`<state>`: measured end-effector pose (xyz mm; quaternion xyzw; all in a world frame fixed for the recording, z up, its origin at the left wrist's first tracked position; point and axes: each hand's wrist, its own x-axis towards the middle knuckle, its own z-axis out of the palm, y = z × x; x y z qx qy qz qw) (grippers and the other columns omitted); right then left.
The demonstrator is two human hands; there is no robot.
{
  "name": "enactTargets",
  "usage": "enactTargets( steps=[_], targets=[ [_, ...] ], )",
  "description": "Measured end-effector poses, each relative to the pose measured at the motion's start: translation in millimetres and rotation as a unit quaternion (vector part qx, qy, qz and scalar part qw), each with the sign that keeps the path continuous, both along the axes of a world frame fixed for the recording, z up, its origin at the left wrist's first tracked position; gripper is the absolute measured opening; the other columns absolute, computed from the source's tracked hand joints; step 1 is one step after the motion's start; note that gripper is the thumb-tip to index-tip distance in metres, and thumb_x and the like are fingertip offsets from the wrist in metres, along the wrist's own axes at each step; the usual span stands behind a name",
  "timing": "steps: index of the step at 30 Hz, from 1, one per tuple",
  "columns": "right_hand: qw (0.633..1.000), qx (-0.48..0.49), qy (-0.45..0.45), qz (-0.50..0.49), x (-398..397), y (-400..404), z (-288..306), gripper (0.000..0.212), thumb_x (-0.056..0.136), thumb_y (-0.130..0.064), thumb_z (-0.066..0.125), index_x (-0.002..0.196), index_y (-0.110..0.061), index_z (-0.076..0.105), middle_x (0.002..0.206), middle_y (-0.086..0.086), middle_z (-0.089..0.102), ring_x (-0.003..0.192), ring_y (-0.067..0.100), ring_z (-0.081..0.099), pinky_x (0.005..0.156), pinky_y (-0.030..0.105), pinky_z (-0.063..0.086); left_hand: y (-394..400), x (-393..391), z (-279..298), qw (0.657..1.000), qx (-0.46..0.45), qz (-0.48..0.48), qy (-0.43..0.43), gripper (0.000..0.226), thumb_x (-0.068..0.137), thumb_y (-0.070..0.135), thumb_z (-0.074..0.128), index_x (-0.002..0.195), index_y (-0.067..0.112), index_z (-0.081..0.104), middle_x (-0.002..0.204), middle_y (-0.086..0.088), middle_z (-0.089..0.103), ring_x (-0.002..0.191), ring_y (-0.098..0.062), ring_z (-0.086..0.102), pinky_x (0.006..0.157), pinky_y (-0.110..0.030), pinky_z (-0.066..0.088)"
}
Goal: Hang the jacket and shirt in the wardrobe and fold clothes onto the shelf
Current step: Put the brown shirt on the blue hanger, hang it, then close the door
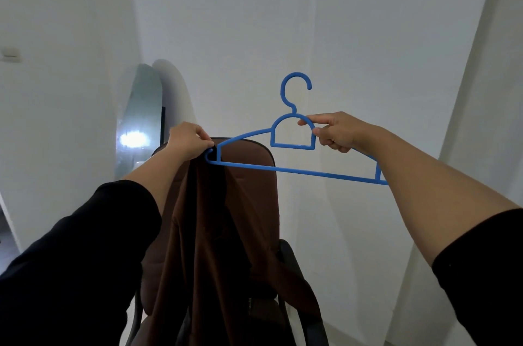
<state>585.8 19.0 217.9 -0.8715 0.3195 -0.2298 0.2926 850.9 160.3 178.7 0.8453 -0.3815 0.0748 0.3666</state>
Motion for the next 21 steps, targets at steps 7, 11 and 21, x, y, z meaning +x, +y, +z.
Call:
enactTargets(
  steps=[7, 11, 21],
  targets=[
    [0.999, -0.033, -0.028, 0.032, 9.8, 2.2, -4.4, 0.035, 0.100, -0.014, 0.040, 0.126, -0.032, 0.056, 0.074, 0.000, 0.048, 0.057, 0.014, 0.031, 0.047, 0.019, 0.034, -5.7, -13.7, 11.2, 0.985, -0.103, -0.099, 0.091, 0.002, 0.085, 0.024, 0.067, 0.087, 0.023, 0.068, 0.092, 0.003, 0.069, 0.092, -0.013, 0.061, 0.077, -0.021, 0.044],
    [0.996, -0.013, -0.063, 0.063, 21.3, 7.6, -8.0, 0.034, 0.100, -0.014, 0.040, 0.121, -0.034, 0.058, 0.069, 0.003, 0.042, 0.056, 0.014, 0.029, 0.048, 0.022, 0.031, -11.8, -34.9, 33.6, 0.966, -0.143, -0.180, 0.120, 0.006, 0.088, 0.022, 0.065, 0.094, 0.022, 0.064, 0.086, 0.003, 0.069, 0.087, -0.014, 0.063, 0.079, -0.022, 0.047],
    [0.963, 0.071, -0.239, 0.104, 50.6, 30.0, -5.0, 0.028, 0.100, -0.014, 0.040, 0.107, -0.031, 0.061, 0.061, -0.001, 0.038, 0.052, 0.010, 0.027, 0.047, 0.023, 0.026, -21.9, -87.0, 102.4, 0.960, -0.166, -0.227, -0.017, 0.018, 0.096, 0.024, 0.044, 0.102, 0.025, 0.061, 0.101, 0.003, 0.068, 0.097, -0.015, 0.063, 0.086, -0.026, 0.049]
  ],
)
